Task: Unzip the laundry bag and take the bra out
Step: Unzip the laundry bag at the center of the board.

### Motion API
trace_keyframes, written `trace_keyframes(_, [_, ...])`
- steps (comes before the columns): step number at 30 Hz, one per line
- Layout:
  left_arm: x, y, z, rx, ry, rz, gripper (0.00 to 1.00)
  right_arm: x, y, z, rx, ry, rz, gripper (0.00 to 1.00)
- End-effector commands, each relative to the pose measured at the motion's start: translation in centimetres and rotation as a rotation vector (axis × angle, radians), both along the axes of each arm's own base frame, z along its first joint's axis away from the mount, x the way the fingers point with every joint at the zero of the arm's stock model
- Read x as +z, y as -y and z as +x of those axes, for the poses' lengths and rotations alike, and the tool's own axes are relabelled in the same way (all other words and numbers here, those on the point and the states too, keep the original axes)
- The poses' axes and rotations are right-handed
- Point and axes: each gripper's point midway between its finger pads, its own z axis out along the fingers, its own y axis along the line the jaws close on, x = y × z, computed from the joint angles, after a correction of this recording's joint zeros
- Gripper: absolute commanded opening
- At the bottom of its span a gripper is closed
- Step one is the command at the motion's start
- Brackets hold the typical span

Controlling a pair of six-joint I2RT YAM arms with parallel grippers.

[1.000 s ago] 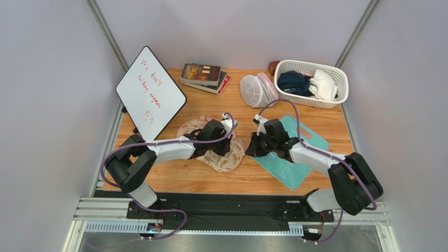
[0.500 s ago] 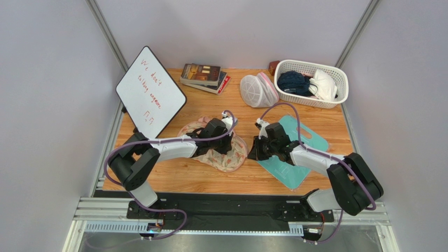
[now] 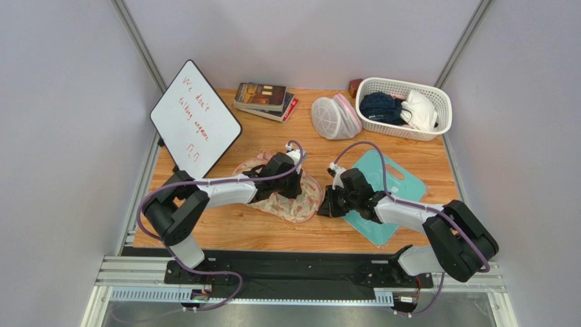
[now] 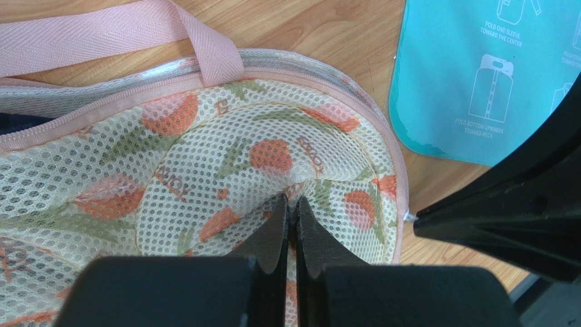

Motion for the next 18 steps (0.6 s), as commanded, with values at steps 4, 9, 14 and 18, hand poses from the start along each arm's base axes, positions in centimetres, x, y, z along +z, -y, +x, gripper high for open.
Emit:
trace_keyframes(4, [-3.3, -2.3, -0.5, 0.093, -0.088, 0.108, 0.0, 1.2, -2.3, -0.9, 0.034, 0.019, 0.064, 0.0])
trace_keyframes(9, [-2.8, -1.9, -0.1, 0.118, -0.09, 0.078, 0.0, 1.4, -3.3, -1.4, 0.052, 0.021, 0.073, 0.0])
trace_keyframes(14, [-2.5, -1.6, 0.3, 0.145, -0.101, 0.058, 0.0, 1.5, -4.3, -2.1, 0.071, 0.019, 0.08, 0.0])
trace_keyframes(18, [-2.1, -1.4, 0.8, 0.171, -0.103, 0.033, 0.0, 1.6, -5.1, -2.7, 0.087, 0.019, 0.078, 0.0])
